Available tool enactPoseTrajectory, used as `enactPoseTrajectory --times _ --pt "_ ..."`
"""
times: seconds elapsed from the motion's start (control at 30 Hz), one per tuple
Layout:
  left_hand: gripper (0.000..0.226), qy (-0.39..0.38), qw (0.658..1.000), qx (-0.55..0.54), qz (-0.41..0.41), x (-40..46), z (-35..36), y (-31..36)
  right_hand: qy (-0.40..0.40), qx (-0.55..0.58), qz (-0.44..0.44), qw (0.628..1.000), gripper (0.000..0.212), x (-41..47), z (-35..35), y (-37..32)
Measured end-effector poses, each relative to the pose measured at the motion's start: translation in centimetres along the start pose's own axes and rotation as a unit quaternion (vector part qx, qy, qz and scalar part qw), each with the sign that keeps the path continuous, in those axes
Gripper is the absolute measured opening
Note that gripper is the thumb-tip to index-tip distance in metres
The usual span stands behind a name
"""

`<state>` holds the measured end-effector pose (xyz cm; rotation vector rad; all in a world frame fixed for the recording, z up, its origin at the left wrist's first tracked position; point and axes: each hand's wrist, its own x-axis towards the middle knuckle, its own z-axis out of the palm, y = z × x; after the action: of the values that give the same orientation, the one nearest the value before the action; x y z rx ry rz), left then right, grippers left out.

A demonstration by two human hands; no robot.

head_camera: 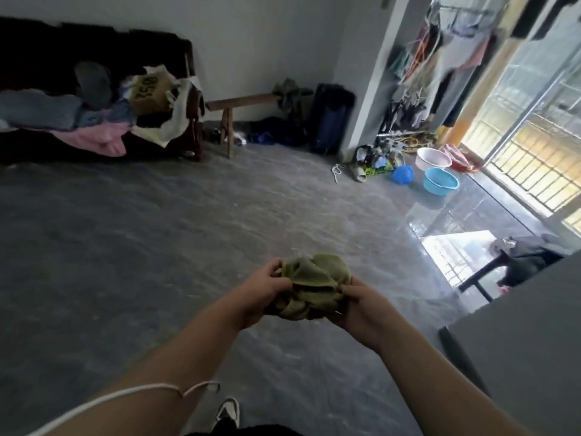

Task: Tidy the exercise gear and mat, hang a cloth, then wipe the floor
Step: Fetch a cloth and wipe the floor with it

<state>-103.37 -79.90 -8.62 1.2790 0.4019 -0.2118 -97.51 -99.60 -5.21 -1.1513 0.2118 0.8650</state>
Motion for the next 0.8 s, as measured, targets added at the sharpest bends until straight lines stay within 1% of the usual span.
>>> enactPoseTrajectory --times 0.07,0.1,0.17,0.23,0.27,0.33,0.43,0.47,0.53,0.6,0.63,0.7,0.77,0.8 --pt "0.042 -0.052 0.999 0.009 -0.011 2.2 -1.8 1.9 0.019 0.068 0.015 0.997 0.038 2.4 0.5 -0.7" --pt "0.047 -0.077 0.997 0.009 -0.018 3.6 -2.8 2.9 0.031 0.105 0.028 0.994 0.037 3.8 0.8 -0.9" --pt "0.056 -0.105 0.994 0.000 -0.025 6.3 -4.6 4.9 0.052 0.165 0.054 0.984 0.028 6.4 1.5 -1.5" --pt "0.059 -0.114 0.993 -0.009 -0.028 9.4 -6.2 6.6 0.092 0.214 0.083 0.969 0.018 8.9 1.8 -2.0" --pt "0.059 -0.118 0.992 -0.011 -0.032 10.9 -6.6 7.2 0.110 0.238 0.096 0.960 0.017 10.1 1.8 -2.0" --pt "0.058 -0.138 0.989 -0.002 -0.045 13.5 -7.0 8.2 0.139 0.260 0.110 0.949 0.028 11.8 1.3 -2.0" --pt "0.060 -0.155 0.985 0.033 -0.065 17.7 -6.7 8.9 0.121 0.302 0.099 0.940 0.062 13.3 -1.5 -2.7" --pt "0.063 -0.157 0.984 0.041 -0.073 19.2 -6.5 9.2 0.114 0.298 0.097 0.943 0.063 13.5 -2.4 -3.5" --pt "0.063 -0.177 0.978 0.059 -0.090 22.0 -5.7 9.4 0.115 0.236 0.075 0.962 0.045 14.4 -4.4 -5.1" --pt "0.051 -0.201 0.969 0.104 -0.101 24.8 -4.0 9.6 0.168 0.148 0.023 0.974 0.042 15.6 -6.5 -6.9" --pt "0.045 -0.201 0.966 0.126 -0.106 26.2 -3.0 9.7 0.191 0.132 -0.007 0.973 0.041 16.3 -7.5 -7.9" --pt "0.038 -0.196 0.962 0.140 -0.127 29.1 -0.7 10.1 0.187 0.160 -0.054 0.968 0.041 17.5 -9.7 -10.2" --pt "0.032 -0.223 0.955 0.125 -0.148 32.0 1.7 10.8 0.181 0.196 -0.076 0.961 0.043 18.2 -12.1 -13.1" --pt "0.030 -0.235 0.951 0.126 -0.156 33.5 2.8 11.1 0.183 0.197 -0.080 0.960 0.040 18.5 -13.3 -14.5"
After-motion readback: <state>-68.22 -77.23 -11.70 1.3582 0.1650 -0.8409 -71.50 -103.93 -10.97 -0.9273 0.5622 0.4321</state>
